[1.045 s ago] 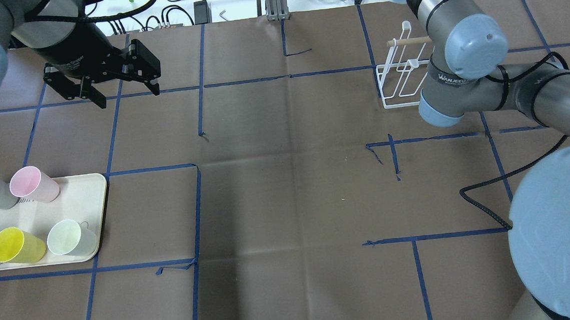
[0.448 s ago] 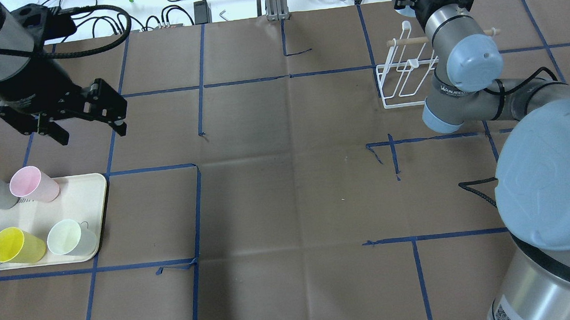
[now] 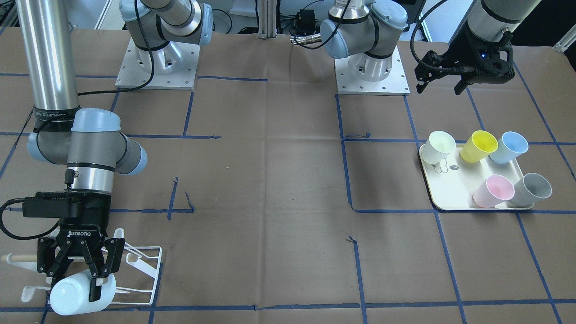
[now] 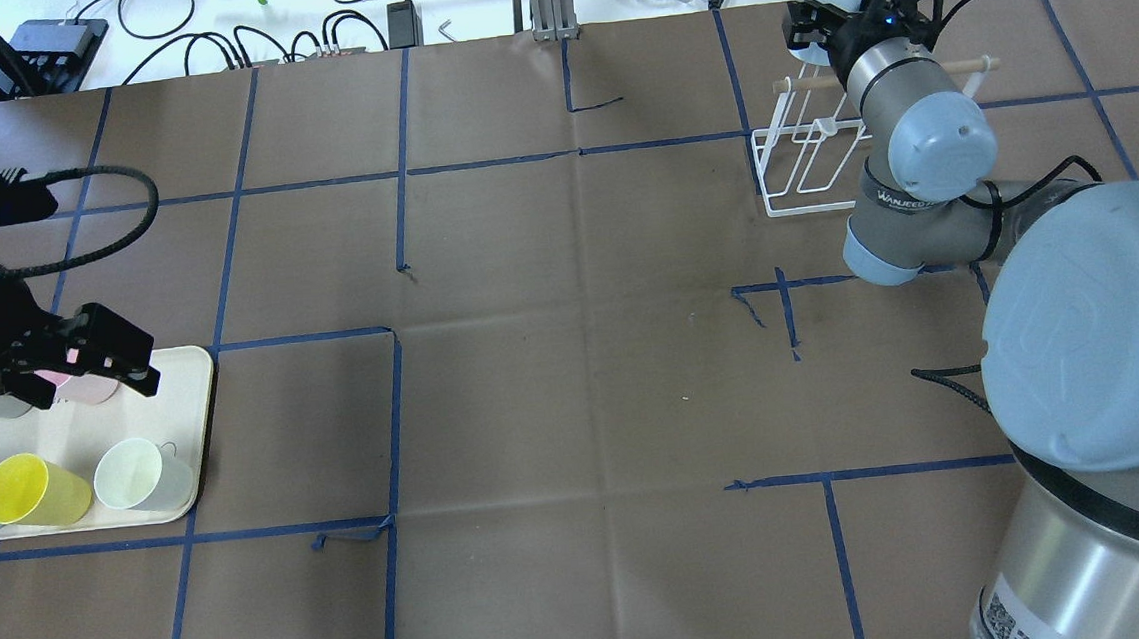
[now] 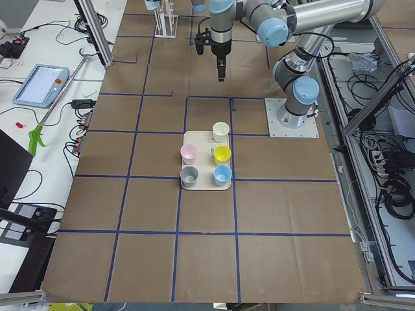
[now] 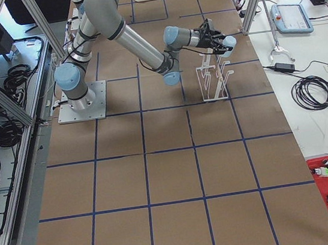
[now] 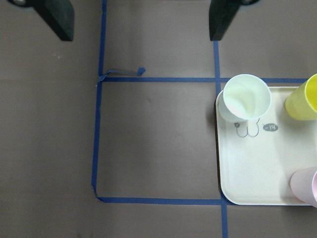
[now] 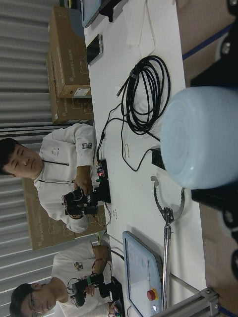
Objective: Transfer IKEA cup to right arm and place on rack
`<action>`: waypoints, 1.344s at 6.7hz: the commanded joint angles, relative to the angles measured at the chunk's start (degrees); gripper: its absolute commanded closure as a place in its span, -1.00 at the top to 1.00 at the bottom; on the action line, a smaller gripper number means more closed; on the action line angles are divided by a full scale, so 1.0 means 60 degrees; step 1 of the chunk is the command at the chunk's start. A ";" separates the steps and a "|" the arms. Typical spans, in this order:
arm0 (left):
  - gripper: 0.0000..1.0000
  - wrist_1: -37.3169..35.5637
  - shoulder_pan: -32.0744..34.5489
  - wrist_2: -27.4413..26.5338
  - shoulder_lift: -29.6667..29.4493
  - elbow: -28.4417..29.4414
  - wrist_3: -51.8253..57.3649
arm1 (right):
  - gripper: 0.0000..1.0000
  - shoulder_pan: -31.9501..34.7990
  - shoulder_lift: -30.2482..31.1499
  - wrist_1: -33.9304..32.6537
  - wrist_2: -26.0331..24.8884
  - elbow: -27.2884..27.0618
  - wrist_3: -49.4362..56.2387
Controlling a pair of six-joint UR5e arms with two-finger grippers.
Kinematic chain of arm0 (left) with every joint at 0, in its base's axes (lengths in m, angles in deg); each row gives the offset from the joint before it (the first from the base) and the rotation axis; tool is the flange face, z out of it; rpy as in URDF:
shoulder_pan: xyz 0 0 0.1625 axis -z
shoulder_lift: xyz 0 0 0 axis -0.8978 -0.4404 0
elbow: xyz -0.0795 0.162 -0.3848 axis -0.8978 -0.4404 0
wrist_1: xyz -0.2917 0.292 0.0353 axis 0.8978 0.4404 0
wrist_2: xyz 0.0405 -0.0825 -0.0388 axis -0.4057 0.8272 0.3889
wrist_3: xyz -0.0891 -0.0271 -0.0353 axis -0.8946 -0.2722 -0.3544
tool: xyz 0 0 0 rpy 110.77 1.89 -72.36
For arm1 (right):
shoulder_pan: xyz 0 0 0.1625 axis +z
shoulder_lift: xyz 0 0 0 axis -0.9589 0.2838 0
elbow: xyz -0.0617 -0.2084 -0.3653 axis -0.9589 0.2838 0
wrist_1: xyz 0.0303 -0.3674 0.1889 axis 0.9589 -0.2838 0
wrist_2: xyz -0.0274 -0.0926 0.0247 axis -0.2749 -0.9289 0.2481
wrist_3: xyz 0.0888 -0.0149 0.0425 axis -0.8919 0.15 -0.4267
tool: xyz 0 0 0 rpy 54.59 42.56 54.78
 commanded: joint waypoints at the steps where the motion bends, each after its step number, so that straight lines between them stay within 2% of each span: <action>1: 0.92 -0.1054 -0.1492 -0.0096 0.0446 -0.1394 0.1837 | -0.59 0.0013 -0.0184 -0.0031 -0.0001 -0.0021 -0.0015; 2: 0.92 -0.1640 -0.1745 -0.0096 0.0360 -0.1747 0.2250 | -0.11 0.0071 -0.0185 -0.0133 -0.0016 -0.0022 -0.0015; 3: 0.92 -0.2327 -0.1776 -0.0081 0.0199 -0.2142 0.2254 | 0.98 0.0086 -0.0170 -0.0090 -0.0031 0.0007 -0.0102; 5: 0.91 -0.4636 -0.1776 -0.0052 -0.0559 -0.3255 0.2240 | 0.99 0.0174 -0.0156 -0.0031 -0.0031 0.0022 -0.0118; 6: 0.90 -0.5374 -0.1776 -0.0037 -0.1101 -0.3492 0.2225 | 0.99 0.0189 -0.0126 -0.0031 -0.0031 0.0008 -0.0060; 8: 0.90 -0.6344 -0.1776 -0.0022 -0.1922 -0.3873 0.2210 | 0.99 0.0451 0.0092 -0.0046 -0.0016 -0.0022 -0.0176; 9: 0.90 -0.6391 -0.1776 -0.0022 -0.2303 -0.3875 0.2196 | 0.99 0.0728 0.0514 -0.0017 -0.0031 -0.0094 -0.0176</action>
